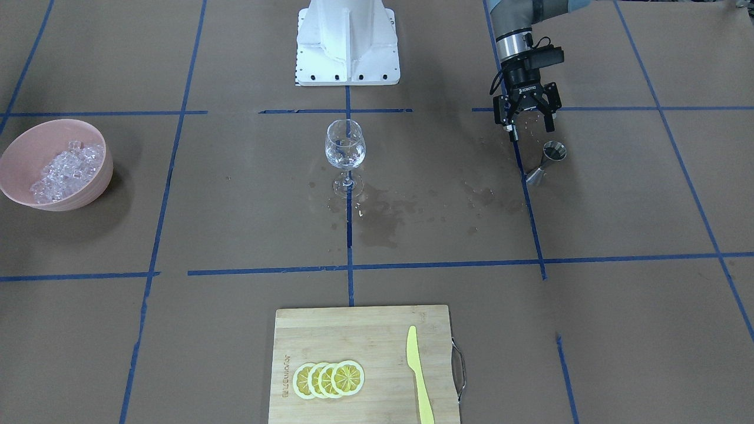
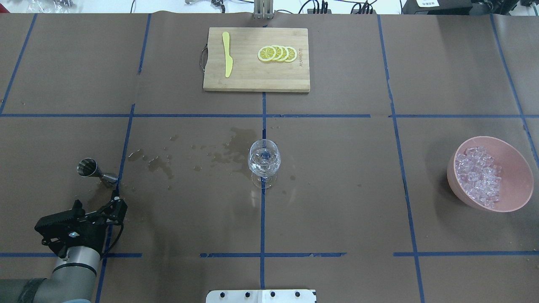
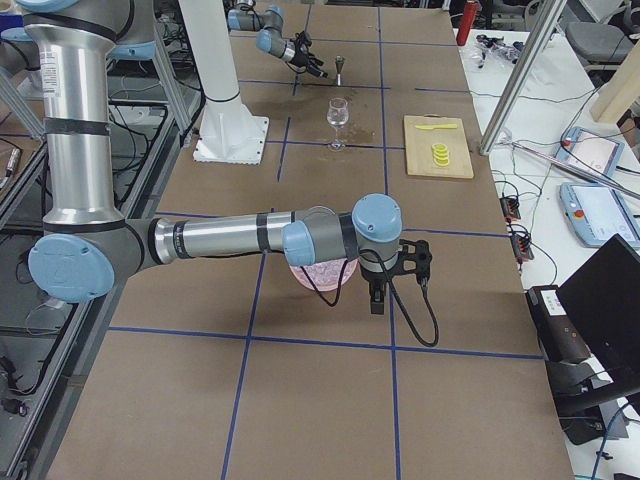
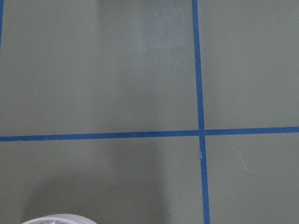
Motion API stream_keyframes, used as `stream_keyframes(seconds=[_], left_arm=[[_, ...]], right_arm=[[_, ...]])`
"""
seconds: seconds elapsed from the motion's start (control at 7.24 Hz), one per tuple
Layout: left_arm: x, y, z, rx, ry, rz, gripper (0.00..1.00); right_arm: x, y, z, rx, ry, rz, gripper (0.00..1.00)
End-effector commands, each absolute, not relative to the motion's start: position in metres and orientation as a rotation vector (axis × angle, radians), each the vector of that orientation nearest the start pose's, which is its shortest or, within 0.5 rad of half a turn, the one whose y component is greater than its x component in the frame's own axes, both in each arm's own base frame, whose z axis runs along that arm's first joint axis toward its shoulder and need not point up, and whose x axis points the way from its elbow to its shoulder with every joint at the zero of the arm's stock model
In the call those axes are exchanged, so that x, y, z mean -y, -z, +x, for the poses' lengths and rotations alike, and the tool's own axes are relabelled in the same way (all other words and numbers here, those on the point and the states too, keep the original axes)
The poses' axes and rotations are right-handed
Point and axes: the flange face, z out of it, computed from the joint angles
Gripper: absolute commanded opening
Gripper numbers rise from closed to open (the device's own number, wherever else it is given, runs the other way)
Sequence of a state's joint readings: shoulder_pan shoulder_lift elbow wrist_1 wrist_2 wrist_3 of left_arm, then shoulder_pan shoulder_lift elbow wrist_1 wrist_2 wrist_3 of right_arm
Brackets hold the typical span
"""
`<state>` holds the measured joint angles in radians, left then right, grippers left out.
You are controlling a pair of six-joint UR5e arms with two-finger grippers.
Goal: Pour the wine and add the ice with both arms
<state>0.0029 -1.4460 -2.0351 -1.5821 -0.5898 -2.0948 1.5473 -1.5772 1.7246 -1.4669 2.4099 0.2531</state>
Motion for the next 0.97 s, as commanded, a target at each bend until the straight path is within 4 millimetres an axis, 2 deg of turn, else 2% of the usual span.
stream_keyframes(seconds=[0.0, 0.14, 0.41, 0.55, 0.83], left_arm=[[0.221, -0.484, 0.438, -0.56, 0.663, 0.896, 0.98], [0.224, -0.486, 0.435, -0.553, 0.666, 0.907, 0.97], [0.243, -0.484, 0.427, -0.541, 0.703, 0.959, 0.94], [0.245, -0.488, 0.429, -0.534, 0.699, 0.986, 0.94], [0.255, -0.487, 0.462, -0.534, 0.716, 1.01, 0.94]], right_arm=[[0.488, -0.546, 0.031, 0.868, -0.162, 0.1, 1.0], [0.477, -0.531, 0.021, 0.87, -0.167, 0.102, 1.0], [0.465, -0.501, -0.009, 0.888, -0.207, 0.07, 1.0], [0.462, -0.489, -0.021, 0.896, -0.219, 0.057, 1.0], [0.459, -0.478, -0.033, 0.904, -0.23, 0.044, 1.0]])
